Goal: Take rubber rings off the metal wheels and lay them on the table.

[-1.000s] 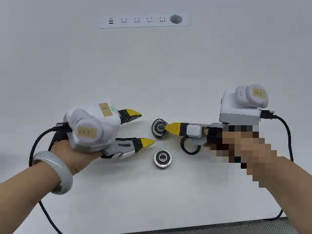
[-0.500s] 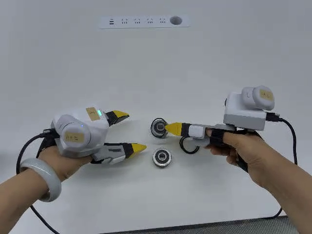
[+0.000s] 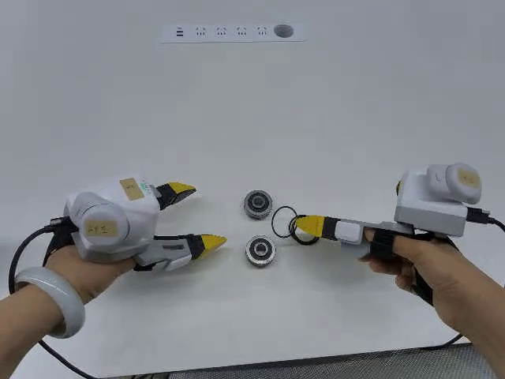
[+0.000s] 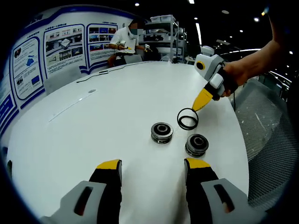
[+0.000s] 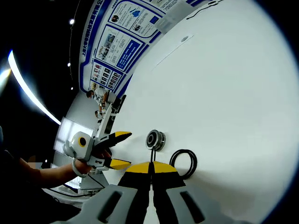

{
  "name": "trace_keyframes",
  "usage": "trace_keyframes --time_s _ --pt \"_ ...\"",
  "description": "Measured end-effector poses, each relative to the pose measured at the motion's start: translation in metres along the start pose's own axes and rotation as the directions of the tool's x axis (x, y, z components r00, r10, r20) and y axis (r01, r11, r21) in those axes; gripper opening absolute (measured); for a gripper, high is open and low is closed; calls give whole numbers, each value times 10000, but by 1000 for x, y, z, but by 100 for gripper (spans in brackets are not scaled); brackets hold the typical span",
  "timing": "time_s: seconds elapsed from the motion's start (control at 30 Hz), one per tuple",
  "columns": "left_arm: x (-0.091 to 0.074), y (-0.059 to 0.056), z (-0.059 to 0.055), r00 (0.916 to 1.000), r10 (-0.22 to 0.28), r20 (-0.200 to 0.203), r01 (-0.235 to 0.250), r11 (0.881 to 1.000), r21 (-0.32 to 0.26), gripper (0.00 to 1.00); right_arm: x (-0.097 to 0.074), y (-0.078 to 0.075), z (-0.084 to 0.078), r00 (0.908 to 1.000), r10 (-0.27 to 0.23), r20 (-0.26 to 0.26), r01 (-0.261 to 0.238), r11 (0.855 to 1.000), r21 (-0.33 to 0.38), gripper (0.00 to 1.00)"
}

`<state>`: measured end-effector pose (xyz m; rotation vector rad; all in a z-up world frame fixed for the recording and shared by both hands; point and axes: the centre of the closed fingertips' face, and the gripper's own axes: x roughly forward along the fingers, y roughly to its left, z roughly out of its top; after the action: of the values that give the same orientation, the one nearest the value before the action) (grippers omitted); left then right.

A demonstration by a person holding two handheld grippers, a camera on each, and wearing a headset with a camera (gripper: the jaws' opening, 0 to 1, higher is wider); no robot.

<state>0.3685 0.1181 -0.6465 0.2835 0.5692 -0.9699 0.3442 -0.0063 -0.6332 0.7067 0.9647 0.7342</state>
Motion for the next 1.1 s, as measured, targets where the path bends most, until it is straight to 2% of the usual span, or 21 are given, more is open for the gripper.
trace_keyframes --time_s 0.17,0.3,0.5,0.73,0.9,1.0,1.07,1.1 --pt "-3 -1 -1 10000 72 14 -72 9999 -94 54 -7 -14 0 9993 -297 237 287 9986 448 2" --pt "-6 -2 -2 9999 151 71 -149 9996 -257 54 -7 -23 -4 9979 -621 154 615 9973 398 2" --pt "-14 -5 -4 9997 218 98 -214 9990 -384 54 -8 -24 -3 9965 -823 132 826 9962 -274 5" --pt "-27 -6 -7 9988 419 254 -400 9966 -727 54 -13 -24 -1 9942 -1068 134 1076 9862 -1260 11" --pt "-36 -7 -9 9982 491 348 -459 9951 -875 55 -17 -23 1 9932 -1147 213 1166 9711 -2083 22" --pt "-42 -10 -6 9974 506 521 -452 9940 -995 55 -18 -18 2 9953 -949 215 973 9624 -2535 28" --pt "-46 -13 -4 9967 487 644 -420 9938 -1025 56 -20 -15 2 9956 -908 222 932 9465 -3091 34" --pt "-48 -15 -3 9963 472 715 -395 9935 -1066 57 -22 -12 0 9955 -936 166 935 9320 -3501 38"
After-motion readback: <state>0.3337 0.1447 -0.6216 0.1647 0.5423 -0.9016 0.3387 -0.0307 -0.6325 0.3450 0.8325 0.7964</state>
